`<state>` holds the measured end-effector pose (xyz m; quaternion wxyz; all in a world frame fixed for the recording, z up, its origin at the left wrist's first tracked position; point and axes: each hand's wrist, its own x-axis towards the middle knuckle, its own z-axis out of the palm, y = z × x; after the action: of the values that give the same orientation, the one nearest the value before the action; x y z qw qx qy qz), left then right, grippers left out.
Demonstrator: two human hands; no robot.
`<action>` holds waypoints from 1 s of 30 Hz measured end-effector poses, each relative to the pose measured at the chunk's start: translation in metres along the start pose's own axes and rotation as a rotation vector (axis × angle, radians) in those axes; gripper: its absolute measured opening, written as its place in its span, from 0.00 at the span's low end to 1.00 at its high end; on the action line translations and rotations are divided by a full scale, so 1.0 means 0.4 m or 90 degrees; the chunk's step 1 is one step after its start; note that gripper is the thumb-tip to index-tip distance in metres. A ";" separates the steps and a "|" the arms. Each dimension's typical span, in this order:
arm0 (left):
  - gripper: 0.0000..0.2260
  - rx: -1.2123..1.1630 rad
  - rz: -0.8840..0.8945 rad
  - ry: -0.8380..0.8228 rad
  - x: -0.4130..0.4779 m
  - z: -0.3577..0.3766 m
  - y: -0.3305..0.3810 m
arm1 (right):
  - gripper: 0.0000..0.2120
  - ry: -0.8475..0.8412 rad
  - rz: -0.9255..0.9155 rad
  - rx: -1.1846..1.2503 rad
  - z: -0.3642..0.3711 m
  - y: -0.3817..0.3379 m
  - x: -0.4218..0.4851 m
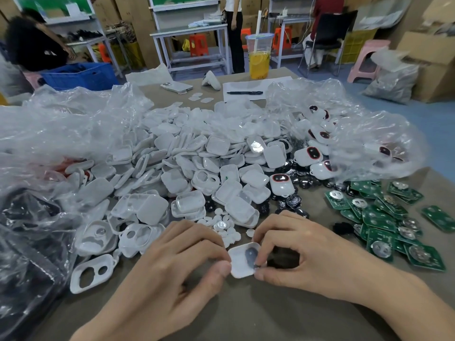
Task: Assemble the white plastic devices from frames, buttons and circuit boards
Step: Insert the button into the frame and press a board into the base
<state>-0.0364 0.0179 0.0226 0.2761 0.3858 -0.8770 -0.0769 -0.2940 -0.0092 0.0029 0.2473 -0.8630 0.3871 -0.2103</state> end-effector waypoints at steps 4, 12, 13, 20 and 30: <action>0.11 0.020 0.010 -0.044 0.007 0.005 0.004 | 0.09 0.000 0.004 -0.004 -0.001 0.000 0.000; 0.10 0.027 0.016 -0.089 0.004 0.018 -0.002 | 0.09 -0.001 -0.004 -0.003 -0.003 0.000 0.001; 0.10 0.026 0.018 -0.096 0.005 0.020 -0.002 | 0.08 0.000 -0.005 -0.003 -0.003 -0.001 0.001; 0.11 0.038 0.016 -0.117 0.008 0.022 -0.002 | 0.09 0.001 -0.005 -0.017 -0.001 0.001 0.002; 0.11 0.060 -0.084 0.030 0.004 0.034 -0.032 | 0.13 0.025 0.043 0.077 -0.016 -0.004 -0.006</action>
<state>-0.0364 0.0071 0.0076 0.2723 0.4572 -0.8455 -0.0443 -0.2982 -0.0080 0.0087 0.2984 -0.8285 0.4076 -0.2416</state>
